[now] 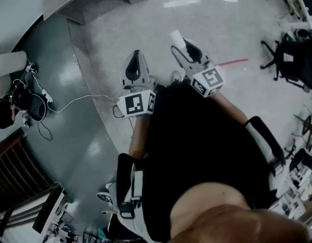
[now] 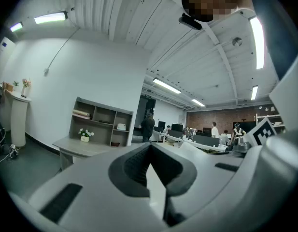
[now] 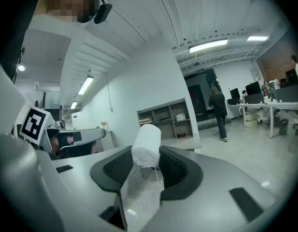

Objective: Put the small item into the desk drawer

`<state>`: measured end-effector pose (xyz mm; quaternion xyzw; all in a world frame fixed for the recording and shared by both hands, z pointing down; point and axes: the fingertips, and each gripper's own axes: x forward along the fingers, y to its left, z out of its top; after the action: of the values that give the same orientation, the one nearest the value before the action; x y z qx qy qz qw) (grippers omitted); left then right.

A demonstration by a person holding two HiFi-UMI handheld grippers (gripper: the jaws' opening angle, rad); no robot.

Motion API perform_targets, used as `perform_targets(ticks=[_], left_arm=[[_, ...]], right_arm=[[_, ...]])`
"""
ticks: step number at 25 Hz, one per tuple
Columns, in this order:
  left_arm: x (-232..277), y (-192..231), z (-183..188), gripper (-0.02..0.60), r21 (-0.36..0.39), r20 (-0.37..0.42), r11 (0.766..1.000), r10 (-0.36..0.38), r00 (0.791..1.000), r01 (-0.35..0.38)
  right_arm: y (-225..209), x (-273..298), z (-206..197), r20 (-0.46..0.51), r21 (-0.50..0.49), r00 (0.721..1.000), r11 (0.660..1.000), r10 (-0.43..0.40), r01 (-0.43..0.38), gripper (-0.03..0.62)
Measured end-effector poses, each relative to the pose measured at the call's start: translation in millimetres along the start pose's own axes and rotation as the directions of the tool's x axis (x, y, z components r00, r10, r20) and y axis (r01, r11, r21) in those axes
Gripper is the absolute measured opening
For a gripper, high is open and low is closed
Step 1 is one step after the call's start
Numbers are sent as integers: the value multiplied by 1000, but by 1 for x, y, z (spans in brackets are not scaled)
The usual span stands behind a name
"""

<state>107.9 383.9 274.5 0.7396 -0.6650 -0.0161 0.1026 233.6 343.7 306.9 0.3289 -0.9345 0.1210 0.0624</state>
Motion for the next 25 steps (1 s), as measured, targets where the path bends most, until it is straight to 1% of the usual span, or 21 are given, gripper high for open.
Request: perform_targets(ticks=[7, 13, 20, 25], left_arm=[[1, 5, -1, -2, -1, 4, 1000, -6, 1000, 6], [-7, 15, -1, -2, -2, 3, 1000, -22, 1000, 22], [-17, 45, 0, -2, -1, 8, 999, -36, 999, 36], [-24, 65, -1, -2, 13, -3, 997, -76, 997, 76]], right_arm=[[2, 4, -2, 1, 2, 1000, 1000, -3, 3, 163], [13, 9, -4, -2, 19, 1000, 1000, -17, 17, 164], [32, 25, -7, -4, 24, 999, 999, -43, 43, 164], [51, 40, -9, 9, 23, 997, 997, -71, 71, 163]])
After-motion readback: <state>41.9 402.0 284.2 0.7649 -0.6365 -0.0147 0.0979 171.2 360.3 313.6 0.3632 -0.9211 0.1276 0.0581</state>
